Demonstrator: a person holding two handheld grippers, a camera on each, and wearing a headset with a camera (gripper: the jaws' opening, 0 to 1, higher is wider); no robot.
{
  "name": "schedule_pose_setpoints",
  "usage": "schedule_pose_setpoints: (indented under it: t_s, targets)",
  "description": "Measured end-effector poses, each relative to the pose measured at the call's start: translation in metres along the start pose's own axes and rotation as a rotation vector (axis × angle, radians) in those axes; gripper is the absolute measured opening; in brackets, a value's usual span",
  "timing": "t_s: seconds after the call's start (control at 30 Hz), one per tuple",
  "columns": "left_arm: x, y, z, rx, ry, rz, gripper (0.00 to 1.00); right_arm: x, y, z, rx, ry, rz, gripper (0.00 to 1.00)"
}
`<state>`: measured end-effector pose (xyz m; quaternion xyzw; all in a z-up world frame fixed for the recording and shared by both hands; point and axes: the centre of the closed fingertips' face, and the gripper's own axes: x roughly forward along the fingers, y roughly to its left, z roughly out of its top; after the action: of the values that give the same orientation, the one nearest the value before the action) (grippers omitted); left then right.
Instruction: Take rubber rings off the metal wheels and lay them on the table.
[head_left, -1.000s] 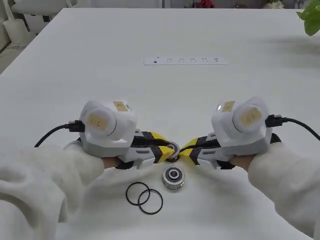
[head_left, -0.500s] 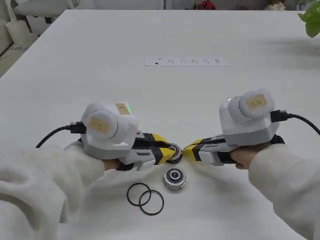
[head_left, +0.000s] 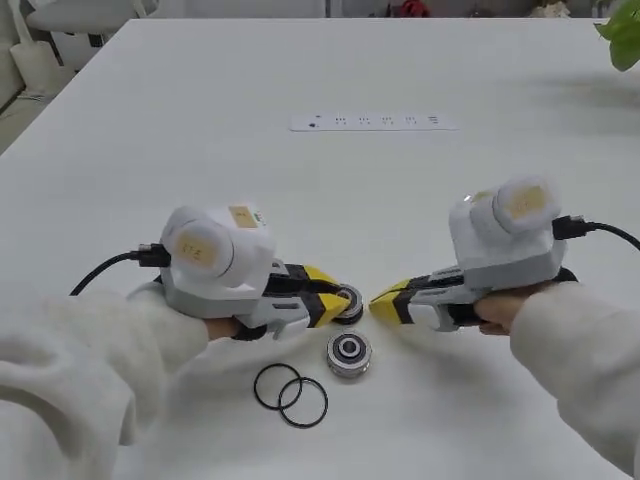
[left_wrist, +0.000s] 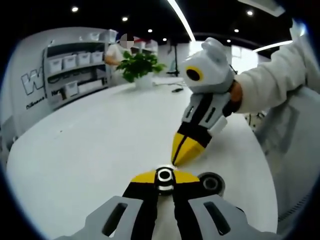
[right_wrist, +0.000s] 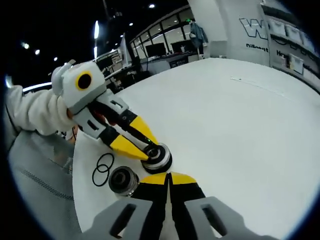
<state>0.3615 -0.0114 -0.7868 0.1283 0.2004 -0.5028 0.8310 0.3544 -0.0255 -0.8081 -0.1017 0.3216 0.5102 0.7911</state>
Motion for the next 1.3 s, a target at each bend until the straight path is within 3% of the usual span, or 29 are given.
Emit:
schedule_pose_setpoints:
  t_s: [0.13,0.23,0.33,0.47,0.67,0.93,1.3]
  targets:
    - [0.000,0.000,0.000,-0.002,-0.003,-0.001,0.11,0.002,0.007,0.005,-0.017,-0.025,0.024,0.17]
    - [0.000,0.000,0.000,-0.004,-0.006,-0.001,0.11,0.003,0.007,0.011,-0.041,-0.055,0.032,0.20]
    - [0.000,0.000,0.000,-0.005,-0.007,-0.001,0.11,0.007,0.005,0.014,-0.067,-0.068,0.003,0.27]
    - [0.000,0.000,0.000,-0.005,-0.008,0.000,0.11,0.010,0.003,0.019,-0.089,-0.090,-0.013,0.28]
    - [0.000,0.000,0.000,-0.007,-0.010,0.001,0.11,0.011,0.007,0.017,-0.075,-0.077,0.010,0.33]
    - [0.000,0.000,0.000,-0.010,-0.012,0.003,0.11,0.013,0.004,0.014,-0.115,-0.062,-0.006,0.28]
    - [0.000,0.000,0.000,-0.014,-0.015,0.004,0.11,0.012,0.003,0.015,-0.084,-0.060,0.008,0.23]
